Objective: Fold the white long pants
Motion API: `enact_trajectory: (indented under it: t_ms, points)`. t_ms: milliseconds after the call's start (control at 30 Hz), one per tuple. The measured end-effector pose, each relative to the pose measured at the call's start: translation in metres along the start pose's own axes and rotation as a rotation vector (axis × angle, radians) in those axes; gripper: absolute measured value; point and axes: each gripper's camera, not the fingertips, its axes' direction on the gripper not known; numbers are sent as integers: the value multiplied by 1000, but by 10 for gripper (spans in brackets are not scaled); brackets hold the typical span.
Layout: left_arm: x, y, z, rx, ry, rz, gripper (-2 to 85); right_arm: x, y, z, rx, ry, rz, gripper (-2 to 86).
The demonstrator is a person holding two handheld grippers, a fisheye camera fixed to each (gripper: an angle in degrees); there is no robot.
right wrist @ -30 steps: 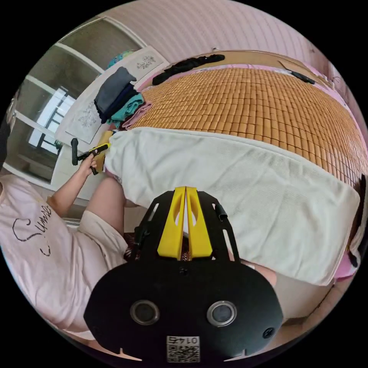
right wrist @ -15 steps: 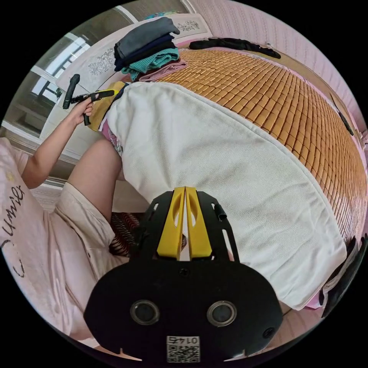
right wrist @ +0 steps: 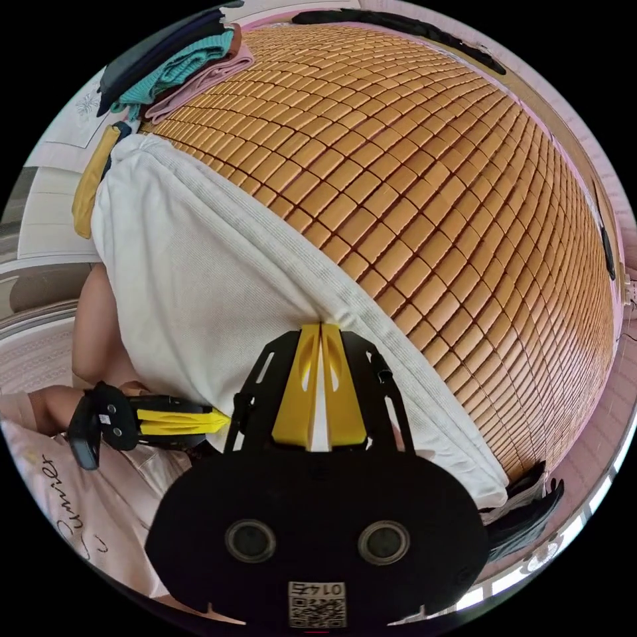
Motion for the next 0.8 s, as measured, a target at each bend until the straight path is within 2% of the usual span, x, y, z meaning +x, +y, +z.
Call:
enact_trajectory:
  t_ms: [100,167,200,267,367,467,533,567,633,667,700,733,800]
  points:
    - [-2,-9,-11,1,36,15,-10,11,-1,-22,112,52,35,-7]
    - [3,-9,10,-79,-2,70,-10,18,-10,2,44,5,74,-7]
    - [3,-6,10,-49,-12,79,-10,21,-6,2,119,4,103,-6]
    - [2,-5,8,-33,-6,81,-10,25,-1,3,132,-14,116,-6]
    - [-2,-10,2,-34,14,58,-9,34,30,-1,287,-72,149,-8]
    - [-2,-12,-8,9,20,73,-8,51,112,-12,574,-263,231,-6]
    - [-1,-16,-14,34,18,88,-5,72,206,-8,799,-303,433,1]
    - [1,-22,-17,47,25,92,0,79,231,-4,844,-305,512,7]
    - [5,-33,-18,65,48,84,22,103,335,19,965,-265,890,60]
    - [8,-42,-17,75,66,95,38,105,360,26,1000,-230,988,80]
    - [10,-46,-16,76,67,98,43,107,403,42,1053,-149,1182,112]
    - [13,-55,-12,73,63,111,49,109,436,59,1052,-87,1343,136]
    - [18,-69,-5,54,53,143,53,116,467,86,1003,-59,1503,157]
